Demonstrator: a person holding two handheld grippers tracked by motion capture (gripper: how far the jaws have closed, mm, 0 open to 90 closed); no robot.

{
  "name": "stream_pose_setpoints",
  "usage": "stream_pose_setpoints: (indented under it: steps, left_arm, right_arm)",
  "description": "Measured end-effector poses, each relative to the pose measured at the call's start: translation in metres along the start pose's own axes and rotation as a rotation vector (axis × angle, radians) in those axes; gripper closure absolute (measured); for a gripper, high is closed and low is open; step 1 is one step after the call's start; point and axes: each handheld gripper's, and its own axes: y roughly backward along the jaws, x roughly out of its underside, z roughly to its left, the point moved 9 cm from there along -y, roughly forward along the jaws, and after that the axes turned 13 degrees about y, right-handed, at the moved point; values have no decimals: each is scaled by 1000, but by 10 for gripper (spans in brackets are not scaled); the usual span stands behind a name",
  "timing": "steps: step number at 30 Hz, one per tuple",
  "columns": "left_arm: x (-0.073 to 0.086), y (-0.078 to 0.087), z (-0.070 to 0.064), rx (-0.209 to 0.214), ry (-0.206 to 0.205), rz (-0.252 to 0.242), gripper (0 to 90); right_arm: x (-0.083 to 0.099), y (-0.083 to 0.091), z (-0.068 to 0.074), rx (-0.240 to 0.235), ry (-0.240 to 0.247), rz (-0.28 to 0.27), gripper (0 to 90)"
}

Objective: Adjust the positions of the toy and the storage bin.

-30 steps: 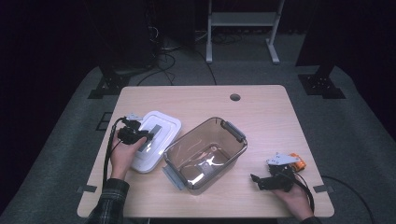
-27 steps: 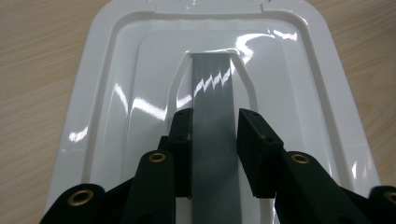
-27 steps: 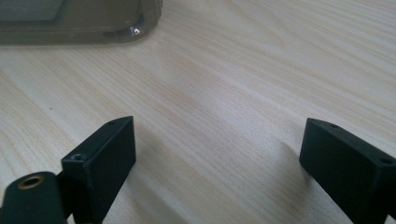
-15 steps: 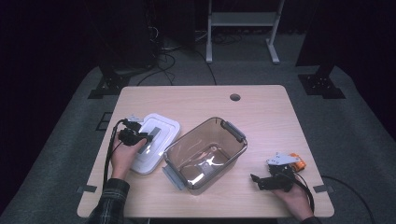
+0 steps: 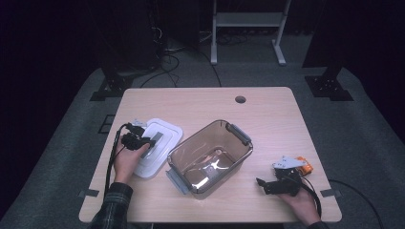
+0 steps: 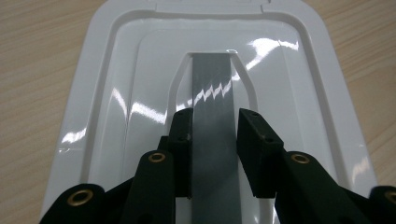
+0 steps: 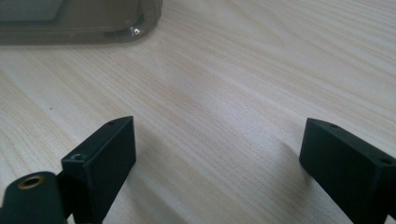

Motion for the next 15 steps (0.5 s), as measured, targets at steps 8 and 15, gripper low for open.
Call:
stream_pose_setpoints:
  steps: [8,15]
  left_arm:
    - [0,-1,2,-4,-4,-18,669]
    - [0,0,3,3,0,-29,562]
  right_arm:
    - [0,0,0,0,0,0,95]
    - [0,0,0,0,0,0,95]
